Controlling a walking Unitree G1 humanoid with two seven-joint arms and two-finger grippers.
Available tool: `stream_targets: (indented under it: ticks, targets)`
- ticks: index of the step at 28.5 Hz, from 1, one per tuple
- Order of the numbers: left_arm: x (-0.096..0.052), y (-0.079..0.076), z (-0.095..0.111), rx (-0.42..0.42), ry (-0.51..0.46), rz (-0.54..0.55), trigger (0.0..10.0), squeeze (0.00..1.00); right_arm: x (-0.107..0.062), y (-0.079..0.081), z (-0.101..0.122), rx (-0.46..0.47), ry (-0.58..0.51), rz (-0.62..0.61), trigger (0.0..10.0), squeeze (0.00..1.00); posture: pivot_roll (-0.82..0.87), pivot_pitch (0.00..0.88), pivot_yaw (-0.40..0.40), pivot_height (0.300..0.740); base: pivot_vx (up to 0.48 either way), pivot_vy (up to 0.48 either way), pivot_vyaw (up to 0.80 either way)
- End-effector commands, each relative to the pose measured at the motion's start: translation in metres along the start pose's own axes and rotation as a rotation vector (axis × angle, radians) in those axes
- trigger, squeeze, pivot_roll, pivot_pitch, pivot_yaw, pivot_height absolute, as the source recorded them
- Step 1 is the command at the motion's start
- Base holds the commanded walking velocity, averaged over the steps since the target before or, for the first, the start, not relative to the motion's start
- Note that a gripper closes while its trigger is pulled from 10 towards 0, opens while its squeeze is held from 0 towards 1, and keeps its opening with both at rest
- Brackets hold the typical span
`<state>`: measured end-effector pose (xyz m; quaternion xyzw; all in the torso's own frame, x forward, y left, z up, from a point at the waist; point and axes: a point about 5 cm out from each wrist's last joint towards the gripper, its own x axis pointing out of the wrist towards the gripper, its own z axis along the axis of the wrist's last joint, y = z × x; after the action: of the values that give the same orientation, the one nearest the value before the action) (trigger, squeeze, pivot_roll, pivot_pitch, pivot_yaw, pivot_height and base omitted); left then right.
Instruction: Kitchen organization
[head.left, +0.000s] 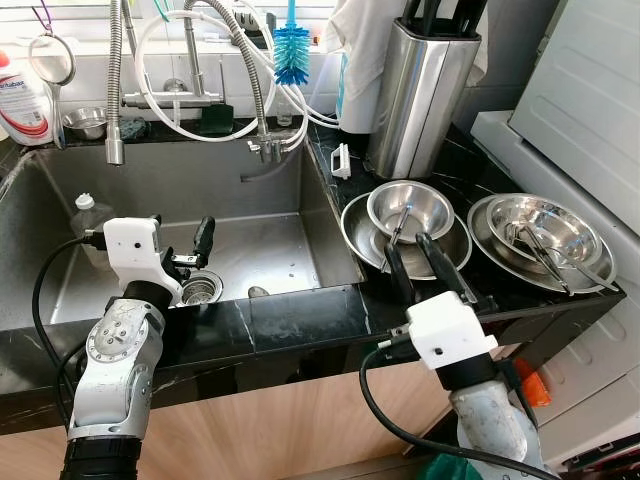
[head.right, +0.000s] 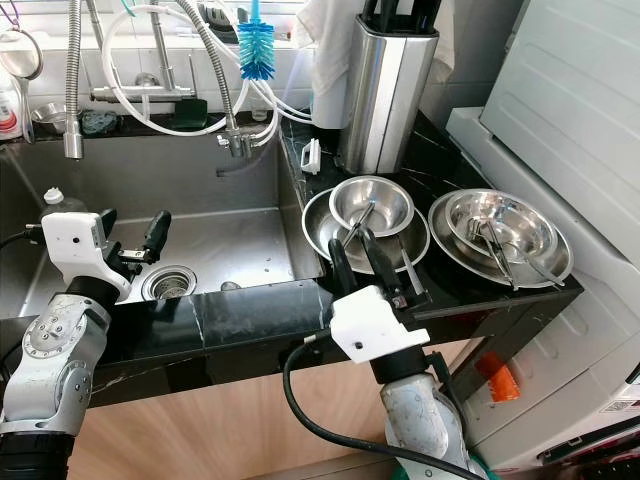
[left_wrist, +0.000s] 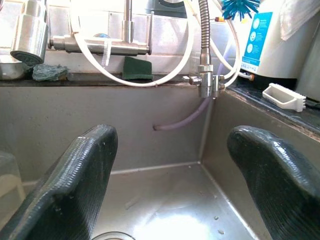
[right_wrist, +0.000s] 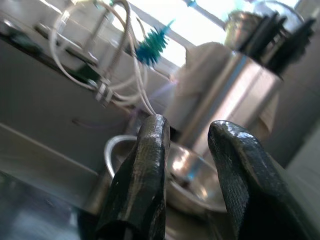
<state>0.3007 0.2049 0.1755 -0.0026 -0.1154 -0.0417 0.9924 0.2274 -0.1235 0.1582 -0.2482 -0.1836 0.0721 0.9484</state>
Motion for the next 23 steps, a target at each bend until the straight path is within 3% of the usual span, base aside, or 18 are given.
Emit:
stream_targets:
  ticks: [1, 4, 5, 6, 7, 8, 16, 17, 18, 19, 23]
  targets:
    - [0.001, -0.003, -0.001, 0.015, 0.0, -0.012, 10.0, 0.0, 0.0, -0.005, -0.007, 0.0, 0.018, -0.028, 10.0, 0.0, 0.03, 0.0, -0.045, 0.74, 0.0, 0.0, 0.0]
    - [0.001, -0.005, -0.002, 0.012, 0.002, -0.016, 10.0, 0.0, -0.001, -0.001, -0.012, -0.003, 0.025, 0.012, 10.0, 0.0, 0.04, 0.0, -0.046, 0.74, 0.0, 0.0, 0.0]
    - [0.001, -0.006, -0.002, 0.01, 0.0, -0.017, 10.0, 0.0, -0.001, 0.0, -0.013, 0.019, 0.021, 0.017, 10.0, 0.55, 0.04, 0.0, -0.048, 0.74, 0.0, 0.0, 0.0]
    - [0.0, -0.006, -0.002, 0.008, -0.001, -0.018, 10.0, 0.0, 0.0, 0.0, -0.012, 0.028, 0.012, 0.023, 10.0, 0.93, 0.04, 0.0, -0.048, 0.74, 0.0, 0.0, 0.0]
    - [0.0, -0.007, -0.002, 0.008, -0.002, -0.018, 10.0, 0.0, 0.001, 0.0, -0.012, 0.033, 0.005, 0.026, 10.0, 0.93, 0.04, 0.0, -0.048, 0.74, 0.0, 0.0, 0.0]
    - [0.0, -0.007, -0.002, 0.007, -0.002, -0.019, 10.0, 0.0, 0.003, 0.0, -0.009, 0.043, -0.009, 0.033, 10.0, 1.0, 0.04, 0.0, -0.049, 0.74, 0.0, 0.0, 0.0]
    - [-0.002, -0.007, -0.003, 0.001, 0.002, -0.028, 10.0, 0.0, 0.005, 0.011, 0.009, 0.101, -0.087, 0.101, 10.0, 1.0, 0.04, 0.0, -0.048, 0.74, 0.0, 0.0, 0.0]
    - [-0.002, -0.008, -0.003, 0.001, 0.003, -0.029, 10.0, 0.0, 0.005, 0.011, 0.01, 0.101, -0.088, 0.104, 10.0, 0.39, 0.04, 0.0, -0.047, 0.74, 0.0, 0.0, 0.0]
    - [-0.002, -0.008, -0.003, 0.001, 0.003, -0.03, 10.0, 0.0, 0.004, 0.011, 0.01, 0.102, -0.089, 0.106, 10.0, 0.39, 0.04, 0.0, -0.047, 0.74, 0.0, 0.0, 0.0]
    - [-0.001, -0.009, -0.004, -0.002, 0.004, -0.031, 10.0, 0.0, 0.005, 0.01, 0.01, 0.1, -0.085, 0.11, 10.0, 0.0, 0.03, 0.0, -0.046, 0.74, 0.0, 0.0, 0.0]
    - [-0.001, -0.011, -0.004, -0.006, 0.004, -0.033, 10.0, 0.0, 0.005, 0.011, 0.007, 0.093, -0.078, 0.128, 10.0, 0.0, 0.03, 0.0, -0.049, 0.74, 0.0, 0.0, 0.0]
